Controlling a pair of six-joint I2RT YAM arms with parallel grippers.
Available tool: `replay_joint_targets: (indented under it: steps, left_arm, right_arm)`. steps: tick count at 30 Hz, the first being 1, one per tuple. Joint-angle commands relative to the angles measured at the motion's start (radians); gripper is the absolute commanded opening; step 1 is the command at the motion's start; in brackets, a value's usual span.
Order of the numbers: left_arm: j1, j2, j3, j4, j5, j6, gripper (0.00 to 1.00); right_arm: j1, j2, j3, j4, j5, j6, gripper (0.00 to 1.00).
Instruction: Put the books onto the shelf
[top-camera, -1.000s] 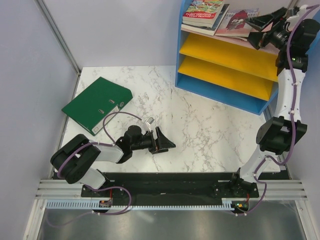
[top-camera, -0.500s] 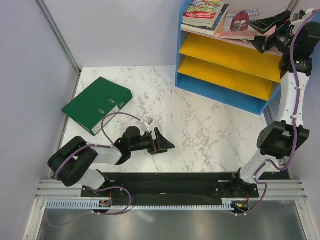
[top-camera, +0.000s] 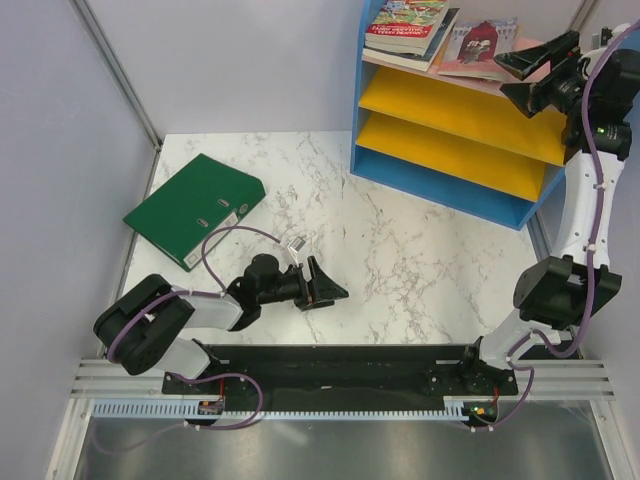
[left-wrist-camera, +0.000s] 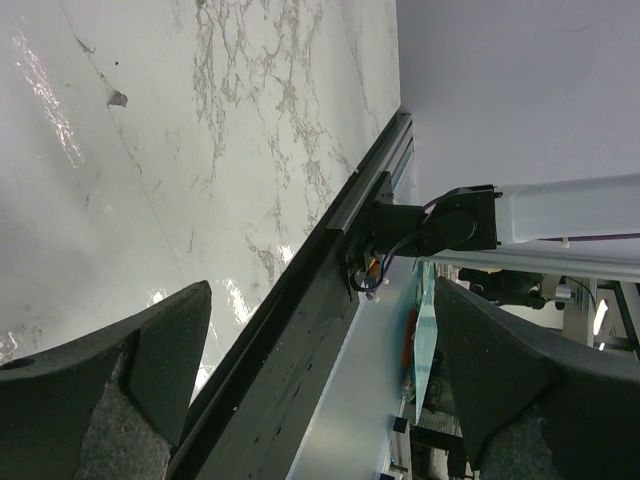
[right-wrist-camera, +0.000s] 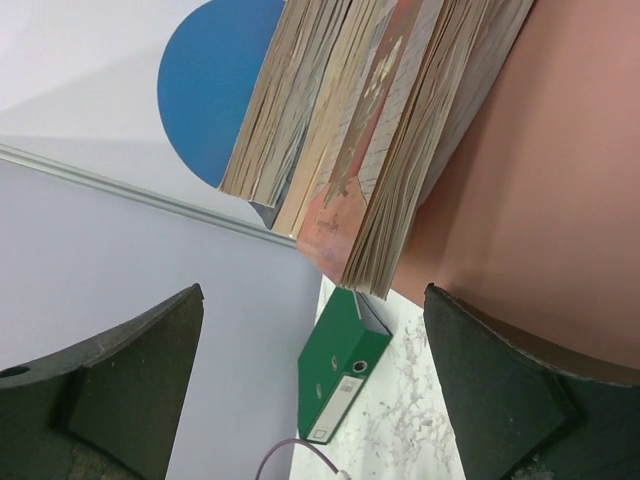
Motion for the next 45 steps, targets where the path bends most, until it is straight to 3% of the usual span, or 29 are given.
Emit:
replay_joint_targets:
  steps: [1,4,6,7,8,12,17,25,45]
  left_arm:
    - [-0.005,-0.024,-0.007,0.029,-0.023,-0.011,0.97]
    - [-0.005,-0.026,-0.010,0.029,-0.023,-0.011,0.97]
    - [-0.005,-0.027,-0.010,0.026,-0.024,-0.009,0.97]
    - [-0.005,-0.026,-0.010,0.026,-0.027,-0.009,0.97]
    - [-0.005,-0.024,-0.010,0.026,-0.026,-0.011,0.97]
    - [-0.005,-0.021,-0.009,0.026,-0.027,-0.009,0.97]
    - [-0.005,-0.016,-0.005,0.026,-0.026,-0.009,0.97]
    - [-0.005,-0.012,-0.002,0.021,-0.026,-0.006,0.97]
    - [-0.005,0.043,-0.007,0.050,-0.014,-0.012,0.96]
  right_arm:
    - [-0.012,-0.018,0.059,-0.176,0.079,-0.117,0.98]
    - [-0.012,-0.011,0.083,-0.214,0.090,-0.154,0.98]
    - [-0.012,-0.008,0.086,-0.213,0.088,-0.155,0.93]
    - [-0.010,-0.002,0.093,-0.213,0.087,-0.154,0.88]
    - [-0.012,0.003,0.100,-0.213,0.080,-0.154,0.73]
    - [-0.012,0.015,0.119,-0.211,0.076,-0.146,0.42]
    - [-0.012,0.025,0.128,-0.207,0.086,-0.143,0.25]
    - [-0.010,0.044,0.140,-0.174,0.090,-0.118,0.20]
    - [0.056,0.120,0.203,-0.128,0.065,-0.095,0.18]
